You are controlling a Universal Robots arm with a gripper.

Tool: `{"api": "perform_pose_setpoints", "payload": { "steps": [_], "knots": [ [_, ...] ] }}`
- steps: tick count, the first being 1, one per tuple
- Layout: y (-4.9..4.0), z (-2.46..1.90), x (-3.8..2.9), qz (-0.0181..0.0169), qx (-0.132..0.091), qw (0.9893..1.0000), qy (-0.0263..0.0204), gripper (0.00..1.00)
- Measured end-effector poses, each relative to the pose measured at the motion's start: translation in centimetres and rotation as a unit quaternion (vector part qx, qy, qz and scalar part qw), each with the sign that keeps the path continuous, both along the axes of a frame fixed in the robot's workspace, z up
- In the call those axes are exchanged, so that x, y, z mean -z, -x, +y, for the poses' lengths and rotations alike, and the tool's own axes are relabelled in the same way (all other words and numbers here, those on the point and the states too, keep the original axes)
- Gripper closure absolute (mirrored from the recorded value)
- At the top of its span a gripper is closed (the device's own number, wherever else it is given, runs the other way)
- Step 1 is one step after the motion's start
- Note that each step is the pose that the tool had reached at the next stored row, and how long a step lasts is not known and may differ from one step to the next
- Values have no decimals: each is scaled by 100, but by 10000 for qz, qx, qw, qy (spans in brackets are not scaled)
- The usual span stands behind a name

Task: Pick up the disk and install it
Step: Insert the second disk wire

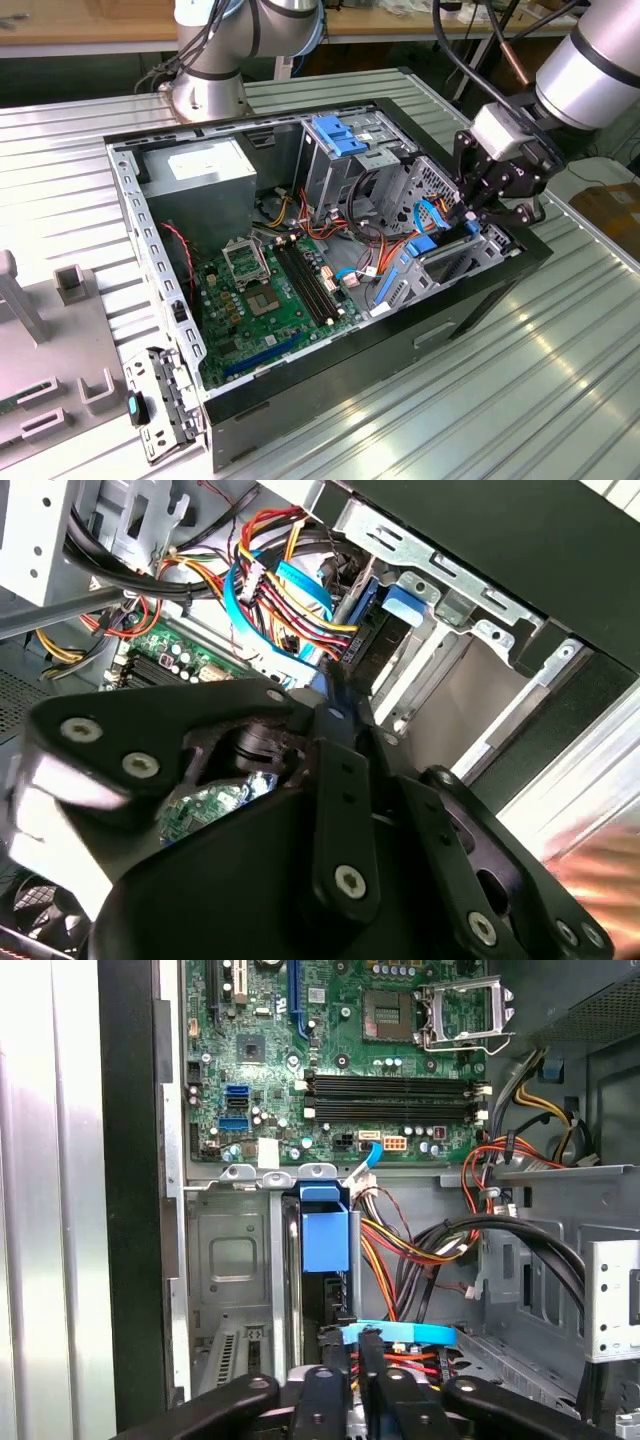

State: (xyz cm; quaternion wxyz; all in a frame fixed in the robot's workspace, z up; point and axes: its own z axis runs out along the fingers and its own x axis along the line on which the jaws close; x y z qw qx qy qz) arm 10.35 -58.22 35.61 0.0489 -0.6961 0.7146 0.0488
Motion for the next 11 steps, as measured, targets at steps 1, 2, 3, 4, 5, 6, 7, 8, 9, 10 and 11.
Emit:
{"api": "perform_pose_setpoints", "payload": {
  "steps": [1,2,3,4,5,6,7,8,9,10,11],
  "knots": [
    [0,0,-1,0,0,10000,1,85],
    [0,0,-1,0,0,10000,1,89],
    [0,0,-1,0,0,10000,1,89],
    [-1,0,-2,0,0,10000,1,89],
    [-1,0,-2,0,0,10000,1,89],
    [-1,0,-2,0,0,10000,1,89],
    [-1,0,-1,0,0,10000,1,89],
    [-2,0,-1,0,0,10000,1,89],
    [-2,0,-1,0,0,10000,1,89],
    [-3,0,-1,0,0,10000,1,89],
    [-3,0,-1,0,0,10000,1,89]
  ]
}}
